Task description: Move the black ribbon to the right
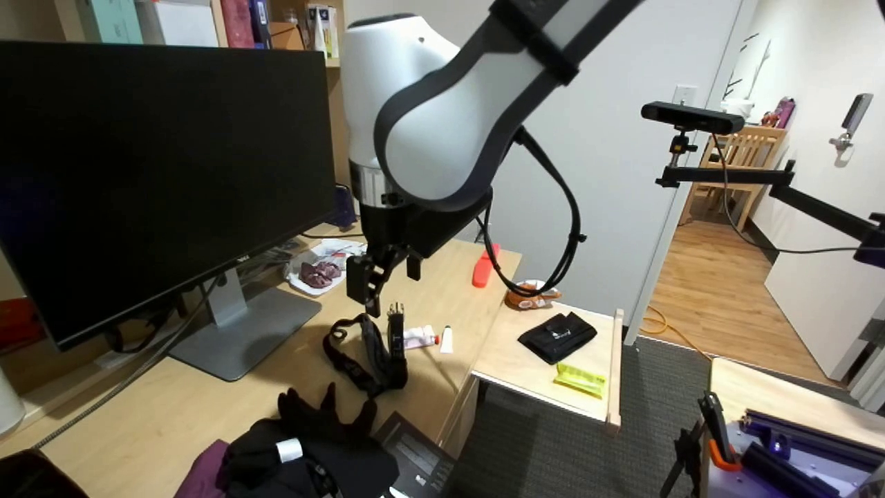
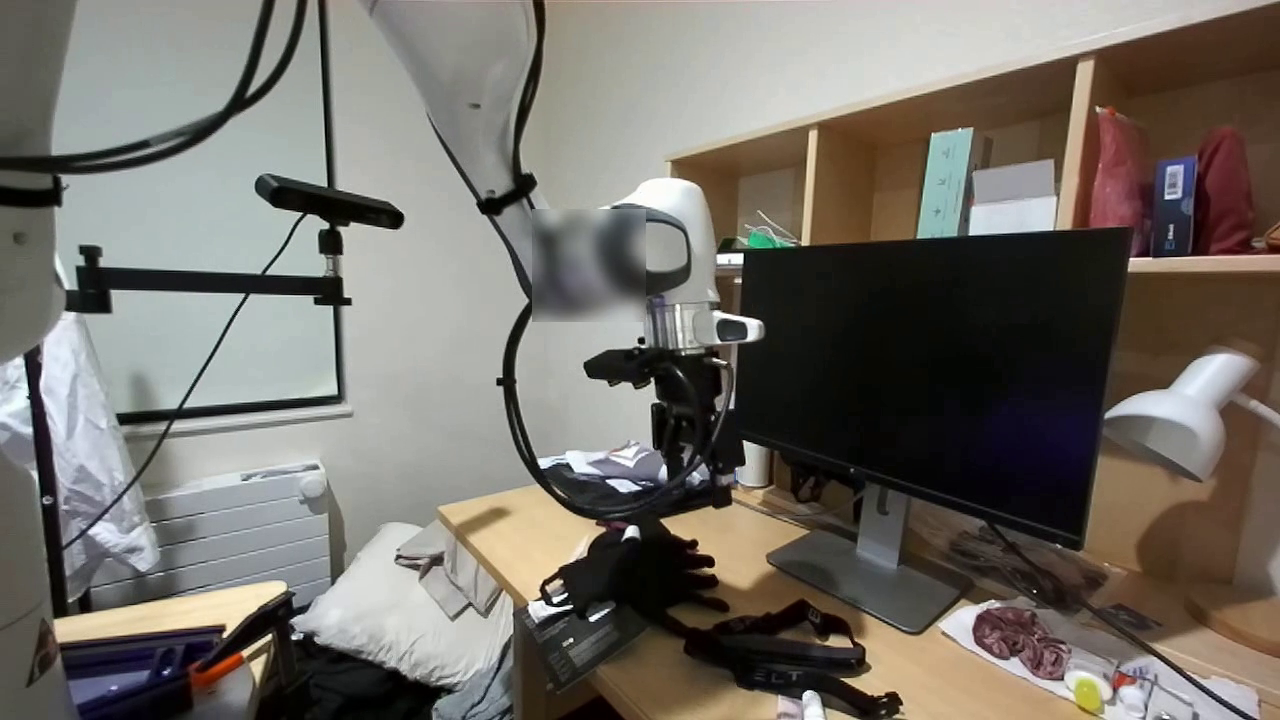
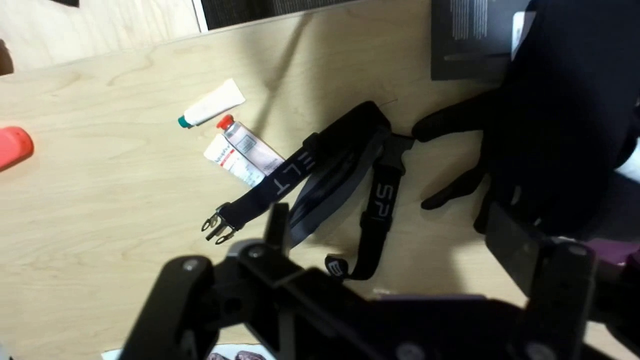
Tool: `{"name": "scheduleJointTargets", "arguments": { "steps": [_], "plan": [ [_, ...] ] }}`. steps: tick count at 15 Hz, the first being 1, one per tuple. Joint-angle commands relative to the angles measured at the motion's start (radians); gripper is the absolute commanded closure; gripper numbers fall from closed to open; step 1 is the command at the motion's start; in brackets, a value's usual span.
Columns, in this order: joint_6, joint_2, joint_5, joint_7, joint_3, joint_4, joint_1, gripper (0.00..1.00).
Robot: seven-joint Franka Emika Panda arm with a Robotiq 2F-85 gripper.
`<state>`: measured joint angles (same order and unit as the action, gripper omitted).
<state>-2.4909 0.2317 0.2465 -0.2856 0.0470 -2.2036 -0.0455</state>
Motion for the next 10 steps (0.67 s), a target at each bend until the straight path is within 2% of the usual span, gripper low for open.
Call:
{"name": "scheduleJointTargets", "arguments": {
  "steps": [1, 7, 10],
  "plan": [
    [0.03, 0.131, -0.028, -0.081, -0.047, 0.132, -0.033, 0.0],
    [0.091, 0.318, -0.163, -0.059, -0.059, 0.301, -0.027, 0.0],
    [0.077, 0.39, -0.215, -0.058, -0.064, 0.362, -0.026, 0.0]
  ]
}}
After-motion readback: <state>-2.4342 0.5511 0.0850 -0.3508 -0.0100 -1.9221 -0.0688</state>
